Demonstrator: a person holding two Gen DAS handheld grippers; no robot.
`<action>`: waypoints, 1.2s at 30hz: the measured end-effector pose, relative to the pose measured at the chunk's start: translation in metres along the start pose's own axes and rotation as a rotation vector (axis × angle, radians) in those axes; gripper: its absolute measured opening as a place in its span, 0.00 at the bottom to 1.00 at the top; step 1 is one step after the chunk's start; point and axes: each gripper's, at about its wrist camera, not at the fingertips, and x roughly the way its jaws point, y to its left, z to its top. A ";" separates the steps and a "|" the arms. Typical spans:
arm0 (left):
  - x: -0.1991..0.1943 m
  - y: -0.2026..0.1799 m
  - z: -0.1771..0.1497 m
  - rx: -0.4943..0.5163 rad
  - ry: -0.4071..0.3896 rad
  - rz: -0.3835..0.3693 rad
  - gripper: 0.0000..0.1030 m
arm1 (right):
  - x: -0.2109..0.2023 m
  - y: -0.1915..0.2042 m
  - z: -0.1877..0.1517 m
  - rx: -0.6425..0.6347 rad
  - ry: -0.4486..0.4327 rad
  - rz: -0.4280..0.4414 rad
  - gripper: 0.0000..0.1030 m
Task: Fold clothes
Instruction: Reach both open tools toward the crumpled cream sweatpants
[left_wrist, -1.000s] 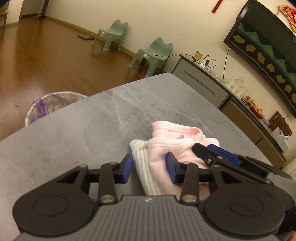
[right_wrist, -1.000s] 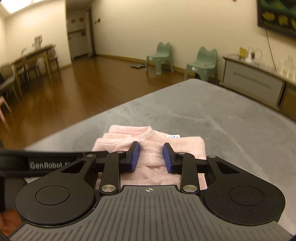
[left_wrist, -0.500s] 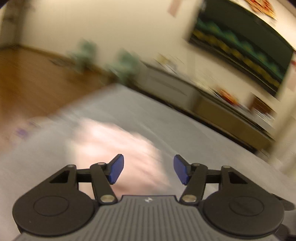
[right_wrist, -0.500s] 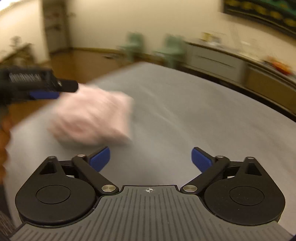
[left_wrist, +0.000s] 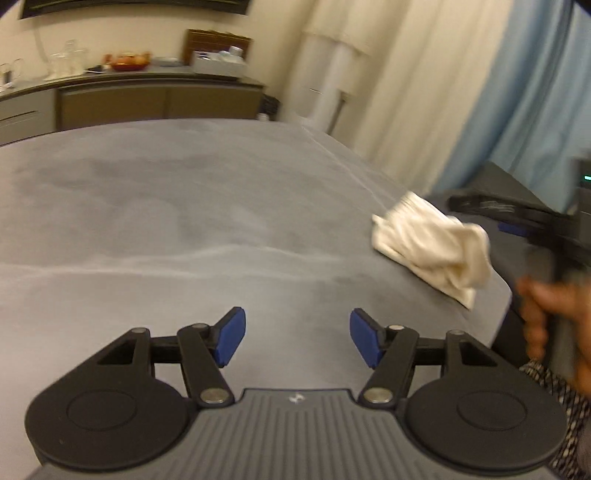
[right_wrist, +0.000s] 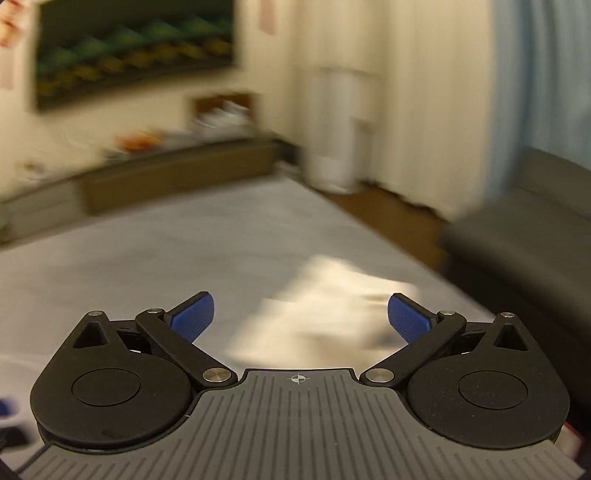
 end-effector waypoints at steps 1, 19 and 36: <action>0.001 -0.001 0.001 0.002 -0.008 0.005 0.62 | 0.024 -0.012 -0.002 0.010 0.071 -0.009 0.94; -0.048 0.098 0.001 -0.200 -0.073 0.365 0.64 | 0.020 0.212 0.003 -0.226 0.168 0.665 0.92; 0.003 -0.004 0.015 -0.091 0.004 0.282 0.69 | 0.010 0.096 -0.037 -0.332 0.093 0.447 0.98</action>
